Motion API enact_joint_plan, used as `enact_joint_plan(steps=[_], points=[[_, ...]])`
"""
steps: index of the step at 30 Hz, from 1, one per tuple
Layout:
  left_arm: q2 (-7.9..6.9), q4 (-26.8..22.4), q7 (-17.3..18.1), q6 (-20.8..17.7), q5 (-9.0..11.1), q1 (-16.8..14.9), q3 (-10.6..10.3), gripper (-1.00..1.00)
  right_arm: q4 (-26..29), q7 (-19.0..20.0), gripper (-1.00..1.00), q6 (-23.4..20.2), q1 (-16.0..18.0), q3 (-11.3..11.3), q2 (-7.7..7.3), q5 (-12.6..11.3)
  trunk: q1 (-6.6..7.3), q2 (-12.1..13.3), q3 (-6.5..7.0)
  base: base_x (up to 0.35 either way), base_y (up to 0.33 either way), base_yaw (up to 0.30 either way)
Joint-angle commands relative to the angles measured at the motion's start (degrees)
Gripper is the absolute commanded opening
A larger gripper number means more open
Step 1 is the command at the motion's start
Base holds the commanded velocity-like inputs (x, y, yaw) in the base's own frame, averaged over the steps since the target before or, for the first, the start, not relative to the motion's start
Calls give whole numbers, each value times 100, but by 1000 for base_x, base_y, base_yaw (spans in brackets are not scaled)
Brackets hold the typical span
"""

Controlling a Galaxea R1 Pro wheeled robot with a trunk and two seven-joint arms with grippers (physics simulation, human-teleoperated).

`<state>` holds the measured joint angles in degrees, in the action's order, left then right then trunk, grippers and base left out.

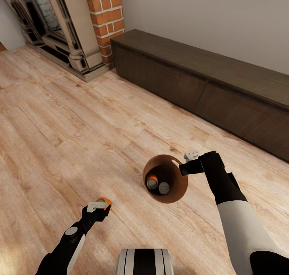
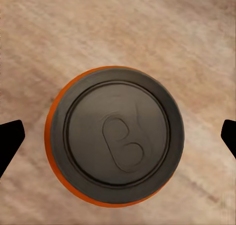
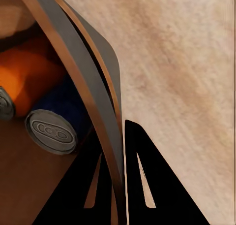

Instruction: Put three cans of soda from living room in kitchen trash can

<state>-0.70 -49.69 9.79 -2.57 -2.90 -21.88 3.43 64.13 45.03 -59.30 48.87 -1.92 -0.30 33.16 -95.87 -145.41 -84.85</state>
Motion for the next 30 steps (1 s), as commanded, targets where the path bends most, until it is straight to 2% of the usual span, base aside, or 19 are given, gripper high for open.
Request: enact_joint_plan(steps=[1, 8, 9, 22, 30], points=[[0, 1, -8, 1, 0, 0, 0, 100, 33, 41, -100, -70, 1, 0, 2, -169, 0, 0, 0, 0, 0, 0], [1, 8, -24, 2, 0, 0, 0, 100, 84, 41, -100, -70, 0, 2, -4, -169, 0, 0, 0, 0, 0, 0], [2, 10, -26, 2, 0, 0, 0, -100, 86, 41, -100, -70, 0, 1, -4, -169, 0, 0, 0, 0, 0, 0], [8, 63, -30, -5, -9, 0, 8, -100, 91, 41, -100, -70, 0, 22, 16, -169, 0, 0, 0, 0, 0, 0], [9, 73, -38, -20, -26, 0, 13, -100, 91, 41, -100, -70, 0, 30, 16, -169, 21, 10, 178, 0, 0, 0]])
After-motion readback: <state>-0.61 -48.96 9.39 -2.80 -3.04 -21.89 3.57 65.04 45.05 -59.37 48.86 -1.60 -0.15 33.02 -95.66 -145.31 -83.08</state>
